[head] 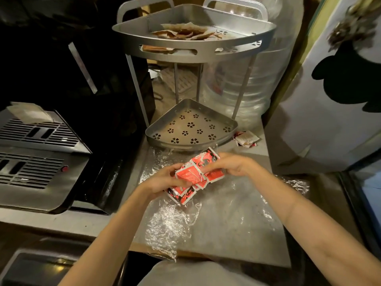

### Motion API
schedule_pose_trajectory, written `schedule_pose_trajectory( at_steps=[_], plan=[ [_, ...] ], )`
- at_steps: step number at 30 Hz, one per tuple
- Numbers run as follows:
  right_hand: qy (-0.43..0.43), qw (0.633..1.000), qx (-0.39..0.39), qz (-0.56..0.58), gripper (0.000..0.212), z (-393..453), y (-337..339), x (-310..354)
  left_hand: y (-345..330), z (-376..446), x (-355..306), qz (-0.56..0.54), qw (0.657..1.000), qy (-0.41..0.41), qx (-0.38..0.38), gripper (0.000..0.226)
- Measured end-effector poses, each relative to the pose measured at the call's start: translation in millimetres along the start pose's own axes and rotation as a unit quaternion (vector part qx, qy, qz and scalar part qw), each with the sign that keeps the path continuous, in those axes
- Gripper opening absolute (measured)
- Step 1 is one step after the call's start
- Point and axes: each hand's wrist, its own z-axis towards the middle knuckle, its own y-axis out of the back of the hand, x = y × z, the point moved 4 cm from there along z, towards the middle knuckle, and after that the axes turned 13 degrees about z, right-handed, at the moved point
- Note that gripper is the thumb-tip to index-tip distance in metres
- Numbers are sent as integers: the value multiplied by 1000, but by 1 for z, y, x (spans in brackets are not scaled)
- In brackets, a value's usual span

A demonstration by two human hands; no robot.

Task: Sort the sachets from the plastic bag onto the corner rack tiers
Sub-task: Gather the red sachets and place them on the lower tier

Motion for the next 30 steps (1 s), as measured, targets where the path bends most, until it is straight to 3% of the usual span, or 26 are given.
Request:
schedule_pose_trajectory(
  at_steps=[4, 7, 13, 16, 20, 23, 27, 30],
  plan=[
    [9, 999, -39, 17, 29, 2, -1, -10, 0, 0, 4, 39, 998, -17, -50, 36],
    [4, 997, -67, 32, 43, 2, 3, -14, -2, -1, 9, 45, 995, -11, -92, 45],
    [19, 990, -102, 98, 21, -12, 25, -14, 4, -2, 24, -129, 982, 21, -135, 56],
    [47, 978, -142, 145, 17, -24, 39, -11, 5, -3, 23, -154, 975, 42, -154, 55],
    [85, 951, -195, 226, 18, -42, 52, -3, 8, -6, 21, -185, 969, 69, -146, 82],
    [119, 923, -215, 297, 18, -52, 56, 6, 11, -8, 14, -208, 970, 39, -117, 99],
    [137, 890, -216, 378, 21, -55, 50, 11, 15, -6, -26, -194, 972, -59, -116, 58],
    [134, 870, -219, 422, 12, -53, 35, 11, 25, 2, -56, -205, 967, -78, -131, 56]
  ],
)
